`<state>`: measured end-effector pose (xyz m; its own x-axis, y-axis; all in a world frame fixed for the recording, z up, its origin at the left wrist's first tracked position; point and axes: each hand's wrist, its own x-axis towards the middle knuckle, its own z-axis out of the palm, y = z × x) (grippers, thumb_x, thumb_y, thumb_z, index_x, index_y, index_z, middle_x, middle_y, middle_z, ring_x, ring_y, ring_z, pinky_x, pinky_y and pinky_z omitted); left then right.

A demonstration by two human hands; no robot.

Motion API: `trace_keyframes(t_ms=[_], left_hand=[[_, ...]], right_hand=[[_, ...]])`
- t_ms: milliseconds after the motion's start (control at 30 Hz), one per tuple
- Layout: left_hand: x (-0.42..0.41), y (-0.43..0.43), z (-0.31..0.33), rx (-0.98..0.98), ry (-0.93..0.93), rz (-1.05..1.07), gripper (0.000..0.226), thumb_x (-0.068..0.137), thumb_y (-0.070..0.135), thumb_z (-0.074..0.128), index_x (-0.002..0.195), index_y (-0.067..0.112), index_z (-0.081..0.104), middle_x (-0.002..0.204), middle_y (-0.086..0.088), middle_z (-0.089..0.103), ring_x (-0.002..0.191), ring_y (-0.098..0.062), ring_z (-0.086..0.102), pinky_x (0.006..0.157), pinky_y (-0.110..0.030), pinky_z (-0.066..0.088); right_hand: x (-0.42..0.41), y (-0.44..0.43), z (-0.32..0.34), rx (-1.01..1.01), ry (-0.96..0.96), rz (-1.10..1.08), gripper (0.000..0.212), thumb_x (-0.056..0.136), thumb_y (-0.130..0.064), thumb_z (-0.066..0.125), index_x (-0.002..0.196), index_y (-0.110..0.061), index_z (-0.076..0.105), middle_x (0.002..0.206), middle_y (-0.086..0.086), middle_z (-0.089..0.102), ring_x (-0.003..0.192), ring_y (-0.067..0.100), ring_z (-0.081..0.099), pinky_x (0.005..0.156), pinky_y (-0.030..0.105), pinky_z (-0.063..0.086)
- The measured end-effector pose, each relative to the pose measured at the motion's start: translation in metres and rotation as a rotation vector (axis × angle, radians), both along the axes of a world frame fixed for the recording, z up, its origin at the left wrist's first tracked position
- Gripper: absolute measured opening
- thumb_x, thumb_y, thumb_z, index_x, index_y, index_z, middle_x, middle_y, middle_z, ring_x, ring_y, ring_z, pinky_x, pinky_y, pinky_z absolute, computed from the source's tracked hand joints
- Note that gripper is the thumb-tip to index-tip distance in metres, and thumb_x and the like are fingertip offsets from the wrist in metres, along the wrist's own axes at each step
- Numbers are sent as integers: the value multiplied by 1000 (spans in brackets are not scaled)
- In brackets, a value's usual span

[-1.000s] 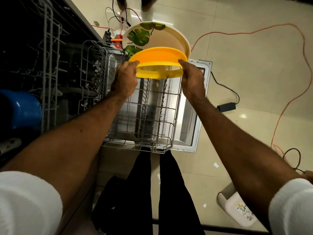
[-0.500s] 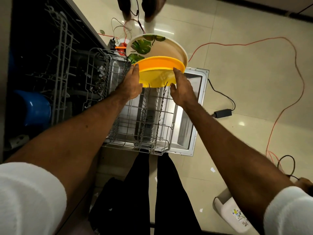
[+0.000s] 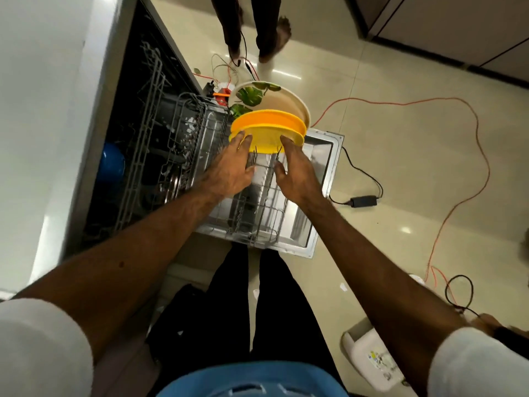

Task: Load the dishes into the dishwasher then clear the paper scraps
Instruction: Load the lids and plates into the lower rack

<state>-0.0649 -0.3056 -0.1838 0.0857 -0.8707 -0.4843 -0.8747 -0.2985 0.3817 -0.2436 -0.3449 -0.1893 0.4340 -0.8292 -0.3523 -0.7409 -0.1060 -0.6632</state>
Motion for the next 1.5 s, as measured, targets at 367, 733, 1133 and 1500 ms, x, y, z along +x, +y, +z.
trace_keyframes(t_ms=[367, 733, 1133, 1500], left_hand=[[-15, 88, 111, -117, 3, 119, 80, 99, 31, 62, 161, 8, 17, 169, -13, 9, 154, -32, 18, 124, -45, 24], [14, 191, 192, -175, -108, 465, 77, 100, 38, 59, 161, 15, 18, 170, -7, 5, 155, -29, 15, 120, -52, 25], [46, 425, 218, -257, -209, 977, 75, 95, 38, 62, 158, 11, 30, 168, -12, 13, 154, -33, 17, 122, -51, 27], [29, 631, 233, -234, -190, 1446, 76, 96, 37, 65, 159, 17, 27, 169, -8, 11, 154, -29, 16, 124, -46, 23]], right_hand=[[8, 54, 100, -37, -39, 162, 67, 100, -11, 58, 161, -4, 31, 165, 17, 36, 153, 34, 33, 125, 48, 29], [57, 110, 171, -85, -107, 437, 65, 104, -22, 55, 162, -10, 31, 167, 9, 34, 156, 26, 28, 128, 40, 21], [184, 269, 216, -118, -193, 944, 60, 104, -24, 57, 159, -11, 38, 164, 8, 41, 153, 25, 34, 127, 40, 26], [248, 468, 221, -45, -250, 1344, 58, 104, -27, 60, 157, -16, 43, 162, 5, 43, 152, 18, 36, 127, 35, 27]])
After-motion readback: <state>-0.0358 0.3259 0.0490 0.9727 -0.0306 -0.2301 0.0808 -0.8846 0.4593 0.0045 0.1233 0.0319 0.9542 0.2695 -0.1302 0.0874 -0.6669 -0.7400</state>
